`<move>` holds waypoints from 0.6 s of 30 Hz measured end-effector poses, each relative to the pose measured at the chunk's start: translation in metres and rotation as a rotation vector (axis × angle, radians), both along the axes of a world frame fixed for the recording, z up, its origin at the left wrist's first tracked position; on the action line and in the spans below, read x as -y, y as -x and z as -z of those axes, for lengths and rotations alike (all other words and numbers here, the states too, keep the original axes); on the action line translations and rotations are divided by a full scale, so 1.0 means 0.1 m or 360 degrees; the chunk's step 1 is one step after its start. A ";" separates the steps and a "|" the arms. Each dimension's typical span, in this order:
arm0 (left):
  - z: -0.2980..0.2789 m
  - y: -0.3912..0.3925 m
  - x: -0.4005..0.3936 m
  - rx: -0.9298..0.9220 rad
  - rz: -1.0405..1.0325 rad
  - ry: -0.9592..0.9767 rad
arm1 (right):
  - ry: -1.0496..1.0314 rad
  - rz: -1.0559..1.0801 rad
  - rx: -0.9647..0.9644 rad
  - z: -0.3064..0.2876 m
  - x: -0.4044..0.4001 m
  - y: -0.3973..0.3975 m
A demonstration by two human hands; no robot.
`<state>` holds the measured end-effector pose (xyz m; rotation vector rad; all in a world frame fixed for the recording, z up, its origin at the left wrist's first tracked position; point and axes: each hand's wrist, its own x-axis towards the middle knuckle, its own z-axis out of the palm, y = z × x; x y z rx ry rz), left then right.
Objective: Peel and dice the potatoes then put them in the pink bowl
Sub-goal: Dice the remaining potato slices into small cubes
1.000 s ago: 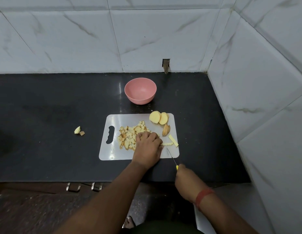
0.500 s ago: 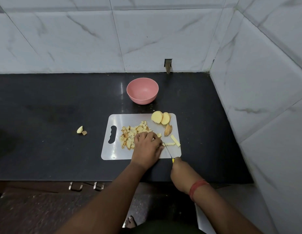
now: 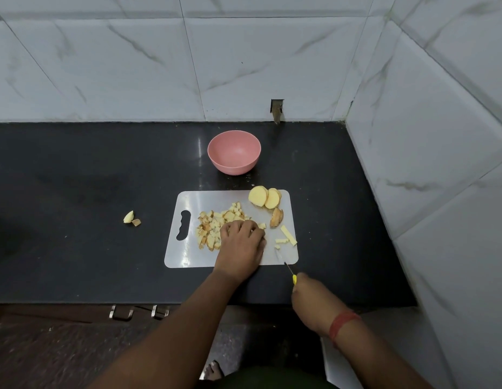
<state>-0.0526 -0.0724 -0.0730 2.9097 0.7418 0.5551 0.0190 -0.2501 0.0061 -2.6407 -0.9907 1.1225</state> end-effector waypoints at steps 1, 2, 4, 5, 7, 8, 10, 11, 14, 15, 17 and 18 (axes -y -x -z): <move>0.02 0.01 -0.01 0.0021 0.0018 -0.0012 | -0.0070 0.0058 0.0005 -0.03 0.01 -0.04; 0.03 0.01 -0.01 0.0032 0.0030 -0.0022 | -0.0139 0.0125 0.0007 -0.07 0.01 -0.07; 0.04 0.01 -0.03 0.0019 0.0042 -0.0042 | -0.0249 0.0220 0.0016 -0.13 -0.01 -0.14; 0.02 0.00 -0.03 0.0006 0.0047 -0.0049 | -0.0287 0.0245 0.0010 -0.15 -0.01 -0.16; -0.02 -0.03 -0.03 0.0009 0.0082 -0.0062 | -0.0341 0.0244 -0.0009 -0.20 -0.01 -0.18; -0.05 -0.05 -0.01 0.0017 0.0122 -0.0079 | -0.0369 0.0249 -0.0025 -0.21 -0.01 -0.19; -0.11 -0.11 0.05 0.0007 0.0227 -0.0128 | -0.0461 0.0323 -0.0065 -0.22 0.00 -0.19; -0.12 -0.14 0.08 -0.0007 0.0276 -0.0151 | -0.0511 0.0380 -0.0081 -0.22 -0.01 -0.19; -0.15 -0.23 0.17 -0.0057 0.0404 -0.0175 | -0.0609 0.0510 -0.0080 -0.22 -0.03 -0.22; -0.15 -0.25 0.19 -0.0078 0.0445 -0.0178 | -0.0626 0.0525 -0.0067 -0.22 -0.03 -0.23; -0.16 -0.28 0.23 -0.0114 0.0500 -0.0197 | -0.0644 0.0527 -0.0053 -0.22 -0.04 -0.24; -0.16 -0.29 0.23 -0.0134 0.0503 -0.0198 | -0.0652 0.0526 -0.0056 -0.22 -0.04 -0.24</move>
